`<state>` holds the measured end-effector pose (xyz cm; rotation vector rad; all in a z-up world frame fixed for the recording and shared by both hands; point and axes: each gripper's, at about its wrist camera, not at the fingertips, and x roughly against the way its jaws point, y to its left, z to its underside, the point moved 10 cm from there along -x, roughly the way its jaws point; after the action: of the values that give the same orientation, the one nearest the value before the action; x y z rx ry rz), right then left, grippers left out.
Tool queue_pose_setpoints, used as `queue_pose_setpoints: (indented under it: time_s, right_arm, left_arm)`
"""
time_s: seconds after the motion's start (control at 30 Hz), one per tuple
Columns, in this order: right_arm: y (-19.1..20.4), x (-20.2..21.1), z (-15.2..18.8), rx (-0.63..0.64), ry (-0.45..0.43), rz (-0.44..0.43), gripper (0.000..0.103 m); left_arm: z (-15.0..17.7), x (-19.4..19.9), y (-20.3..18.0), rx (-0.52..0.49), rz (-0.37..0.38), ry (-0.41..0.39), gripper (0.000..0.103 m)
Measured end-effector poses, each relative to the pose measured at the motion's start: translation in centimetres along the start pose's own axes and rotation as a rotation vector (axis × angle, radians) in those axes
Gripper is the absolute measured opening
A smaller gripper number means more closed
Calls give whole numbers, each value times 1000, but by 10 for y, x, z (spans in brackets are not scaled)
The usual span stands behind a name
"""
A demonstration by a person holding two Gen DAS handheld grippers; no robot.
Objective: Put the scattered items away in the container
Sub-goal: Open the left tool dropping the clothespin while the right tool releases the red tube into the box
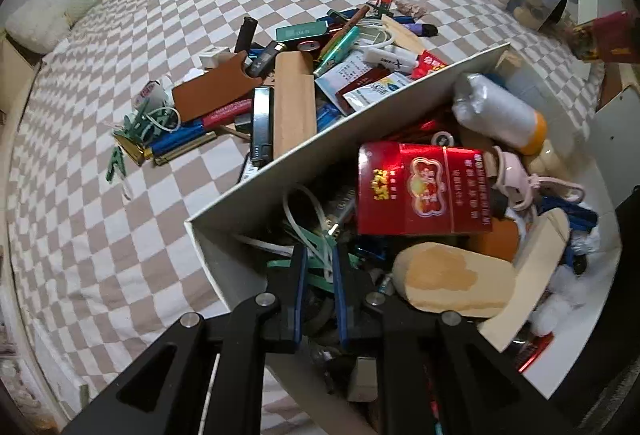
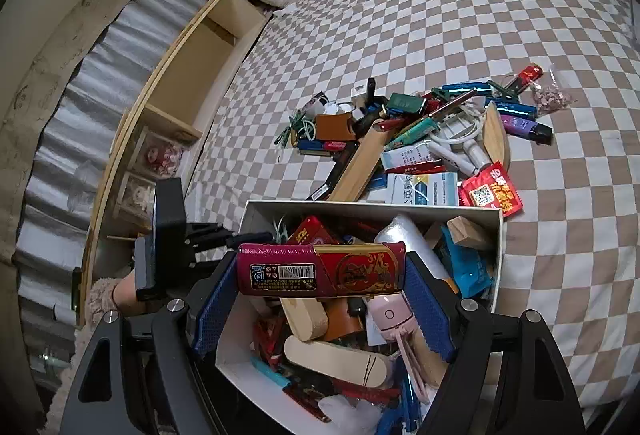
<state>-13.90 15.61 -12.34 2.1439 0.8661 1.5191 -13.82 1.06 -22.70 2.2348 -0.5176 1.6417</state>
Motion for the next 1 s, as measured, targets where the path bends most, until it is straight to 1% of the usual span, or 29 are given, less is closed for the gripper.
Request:
queue_pose_setpoints:
  time_s: [0.03, 0.1, 0.2, 0.3, 0.33, 0.37, 0.43, 0.47, 0.5, 0.53, 0.6, 0.7, 0.77, 0.93, 1.0]
  right_arm:
    - [1, -1, 1, 3, 5, -1, 80]
    - [4, -2, 4, 13, 14, -3, 80]
    - [10, -5, 9, 30, 30, -9, 80]
    - [17, -9, 19, 44, 61, -16, 80]
    - [20, -12, 23, 46, 77, -23, 80]
    - [21, -14, 27, 47, 90, -27, 80]
    - [24, -18, 35, 48, 115, -28, 80]
    - [25, -21, 39, 48, 125, -24, 80]
    - [26, -23, 45, 50, 139, -25, 80]
    - [29, -27, 52, 51, 161, -33, 80]
    - [35, -37, 69, 49, 210, -53, 80]
    - [43, -52, 97, 30, 300, -103, 80]
    - [46, -59, 113, 32, 351, -117, 80]
    - [48, -78, 149, 28, 479, -103, 80]
    - [46, -82, 158, 20, 511, -98, 80]
  left_arm:
    - [0, -2, 2, -5, -19, 9, 13]
    - [0, -4, 3, -11, -26, 11, 13]
    - [0, -3, 2, 3, -14, 6, 13]
    - [-2, 4, 2, 30, 16, -14, 13]
    - [-3, 7, 2, 40, 25, -22, 15]
    - [-3, 10, 2, 46, 31, -32, 18]
    - [-5, 19, 3, 56, 34, -56, 37]
    - [-7, 23, 4, 63, 34, -69, 41]
    - [-8, 27, 4, 71, 33, -85, 48]
    - [-8, 32, 6, 78, 31, -96, 52]
    - [-11, 40, 10, 97, 31, -122, 56]
    - [-12, 48, 14, 121, 42, -146, 59]
    - [-13, 52, 17, 130, 45, -157, 60]
    - [-11, 55, 18, 135, 49, -161, 60]
    - [-11, 55, 18, 135, 50, -159, 60]
